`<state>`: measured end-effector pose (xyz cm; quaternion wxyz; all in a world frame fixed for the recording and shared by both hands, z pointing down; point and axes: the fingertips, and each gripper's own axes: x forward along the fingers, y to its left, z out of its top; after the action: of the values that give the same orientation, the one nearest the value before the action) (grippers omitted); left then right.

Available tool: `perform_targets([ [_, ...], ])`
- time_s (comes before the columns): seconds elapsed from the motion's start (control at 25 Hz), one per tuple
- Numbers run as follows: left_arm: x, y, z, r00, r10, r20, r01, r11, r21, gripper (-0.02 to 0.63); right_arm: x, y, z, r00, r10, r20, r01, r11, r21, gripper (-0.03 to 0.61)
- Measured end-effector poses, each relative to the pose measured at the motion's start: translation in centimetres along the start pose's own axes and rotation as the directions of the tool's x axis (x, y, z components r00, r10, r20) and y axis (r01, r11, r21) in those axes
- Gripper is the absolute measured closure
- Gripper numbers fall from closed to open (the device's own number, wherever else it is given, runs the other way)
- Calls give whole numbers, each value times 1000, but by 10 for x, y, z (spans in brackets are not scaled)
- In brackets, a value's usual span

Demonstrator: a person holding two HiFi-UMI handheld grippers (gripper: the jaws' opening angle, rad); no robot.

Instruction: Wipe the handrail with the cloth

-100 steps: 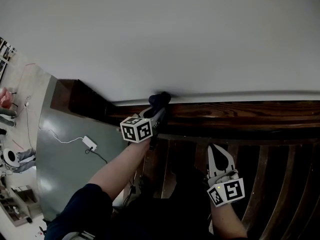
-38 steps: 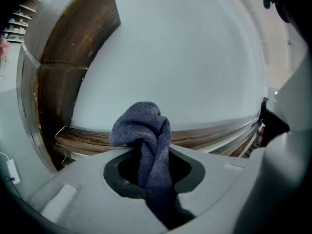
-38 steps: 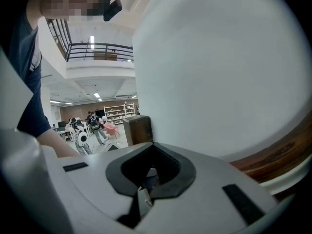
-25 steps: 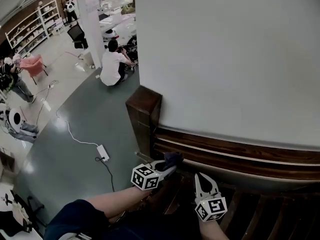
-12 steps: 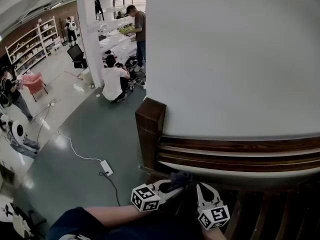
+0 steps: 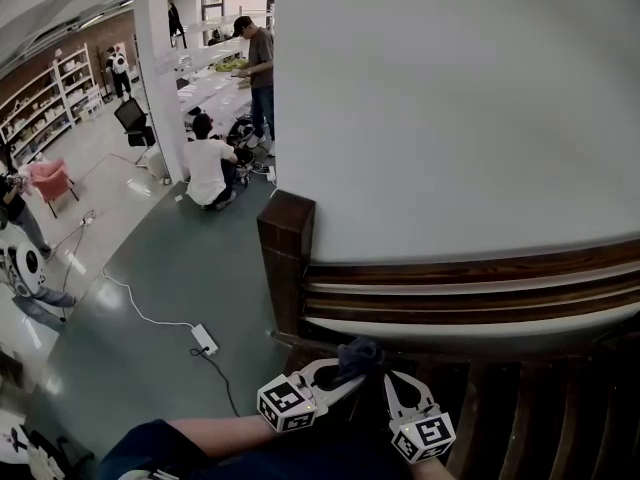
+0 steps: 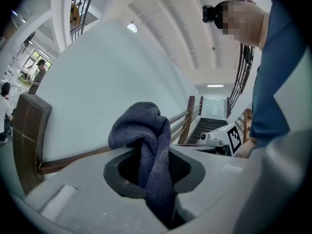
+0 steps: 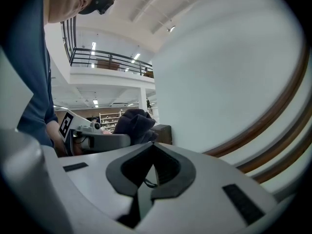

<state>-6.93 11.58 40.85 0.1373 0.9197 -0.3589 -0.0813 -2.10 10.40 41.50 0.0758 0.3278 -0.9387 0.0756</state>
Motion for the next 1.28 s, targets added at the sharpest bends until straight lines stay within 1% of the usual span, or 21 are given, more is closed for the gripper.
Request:
perform_targets([
  [0.2, 7, -14, 2, 999, -34, -3, 34, 998, 45, 531, -8, 3, 3, 1000, -2, 11, 2, 1000, -22, 571],
  [0.48, 12, -20, -3, 999, -51, -18, 52, 997, 63, 531, -11, 3, 0, 1000, 5, 10, -5, 999, -34, 571],
  [0.76, 18, -17, -8, 997, -62, -35, 63, 997, 54, 531, -11, 3, -3, 1000, 5, -1, -5, 999, -39, 571],
  [1.08, 23, -15, -11, 996, -74, -43, 75, 997, 25, 531, -8, -3, -6, 1000, -7, -10, 7, 1000, -21, 571],
  [1.28, 24, -8, -11, 997, -64, -38, 65, 998, 16, 531, -3, -7, -7, 1000, -7, -9, 7, 1000, -17, 571],
])
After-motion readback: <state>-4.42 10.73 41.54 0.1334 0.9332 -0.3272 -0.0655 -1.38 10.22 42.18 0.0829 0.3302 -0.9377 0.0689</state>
